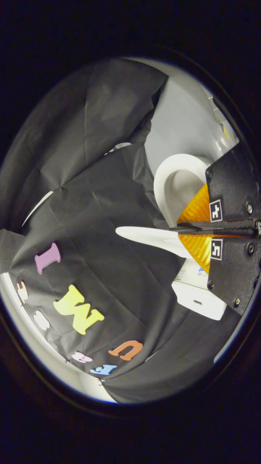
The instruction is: Open the toilet lid.
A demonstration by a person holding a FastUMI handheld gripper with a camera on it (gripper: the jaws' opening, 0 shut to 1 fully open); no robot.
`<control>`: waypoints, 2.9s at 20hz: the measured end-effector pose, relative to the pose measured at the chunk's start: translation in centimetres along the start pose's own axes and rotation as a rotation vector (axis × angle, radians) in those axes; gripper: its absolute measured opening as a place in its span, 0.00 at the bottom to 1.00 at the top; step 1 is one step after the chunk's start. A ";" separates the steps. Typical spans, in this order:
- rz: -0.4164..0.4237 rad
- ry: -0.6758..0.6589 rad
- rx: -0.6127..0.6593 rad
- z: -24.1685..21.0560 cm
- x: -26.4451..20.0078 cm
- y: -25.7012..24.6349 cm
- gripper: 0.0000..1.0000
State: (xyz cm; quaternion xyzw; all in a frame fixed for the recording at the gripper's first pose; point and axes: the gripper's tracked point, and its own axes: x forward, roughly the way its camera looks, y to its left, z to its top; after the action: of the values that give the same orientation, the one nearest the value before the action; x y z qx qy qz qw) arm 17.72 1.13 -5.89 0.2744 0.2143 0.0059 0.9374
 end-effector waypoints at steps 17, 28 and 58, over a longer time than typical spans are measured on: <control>-0.012 -0.072 -0.185 0.3 -1.3 9.0 0.06; -0.024 -0.106 -0.317 -0.9 -2.0 14.9 0.06; 0.046 -0.137 -0.624 -11.3 0.1 33.4 0.06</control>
State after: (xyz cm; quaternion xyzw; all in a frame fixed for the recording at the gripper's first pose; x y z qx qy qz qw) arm 16.80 35.31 2.73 -0.0219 0.1323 0.0741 0.9882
